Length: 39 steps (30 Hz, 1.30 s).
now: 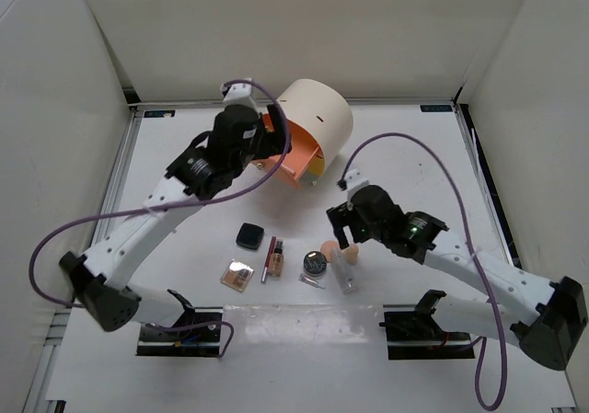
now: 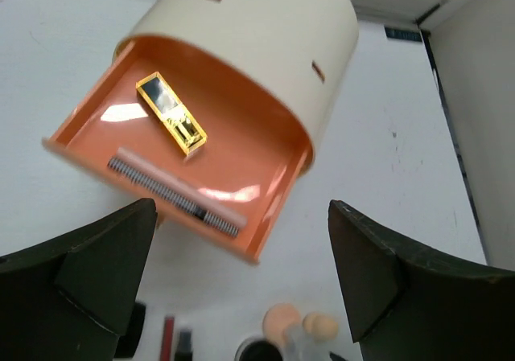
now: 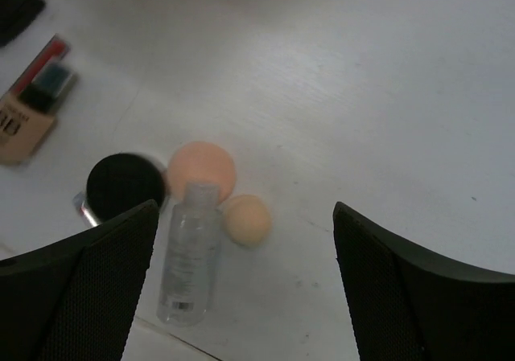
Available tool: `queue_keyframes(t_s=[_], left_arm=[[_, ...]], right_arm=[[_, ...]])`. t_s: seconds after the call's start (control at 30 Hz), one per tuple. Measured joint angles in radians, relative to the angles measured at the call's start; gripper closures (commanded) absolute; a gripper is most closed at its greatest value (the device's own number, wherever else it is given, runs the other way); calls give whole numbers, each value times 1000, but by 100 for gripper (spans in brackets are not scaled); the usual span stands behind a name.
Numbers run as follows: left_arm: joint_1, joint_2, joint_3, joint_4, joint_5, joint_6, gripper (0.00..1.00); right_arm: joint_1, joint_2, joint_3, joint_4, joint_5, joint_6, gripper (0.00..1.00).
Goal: Organize the makeup
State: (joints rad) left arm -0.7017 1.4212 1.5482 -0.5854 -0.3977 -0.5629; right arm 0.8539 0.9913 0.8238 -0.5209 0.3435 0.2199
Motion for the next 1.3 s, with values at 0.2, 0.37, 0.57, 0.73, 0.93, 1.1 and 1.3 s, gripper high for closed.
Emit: queue_keyframes(t_s=[0.2, 0.37, 0.57, 0.73, 0.93, 1.1, 1.3], left_arm=[[-25, -284, -265, -47, 46, 42, 2], [-32, -425, -480, -173, 51, -27, 2], [-66, -499, -659, -301, 93, -121, 2], [-68, -515, -691, -351, 100, -171, 2], [-68, -515, -692, -353, 100, -192, 2], [-68, -512, -692, -360, 95, -197, 2], [-68, -506, -692, -374, 85, -196, 2]], right_arm=[[198, 186, -1, 51, -173, -81, 15], [396, 272, -5, 103, -201, -100, 30], [443, 351, -50, 196, -240, -91, 42], [443, 452, -54, 240, -216, -77, 38], [444, 491, -74, 302, -132, -49, 50], [449, 489, -111, 332, -84, -28, 63], [496, 485, -127, 361, -43, -23, 86]])
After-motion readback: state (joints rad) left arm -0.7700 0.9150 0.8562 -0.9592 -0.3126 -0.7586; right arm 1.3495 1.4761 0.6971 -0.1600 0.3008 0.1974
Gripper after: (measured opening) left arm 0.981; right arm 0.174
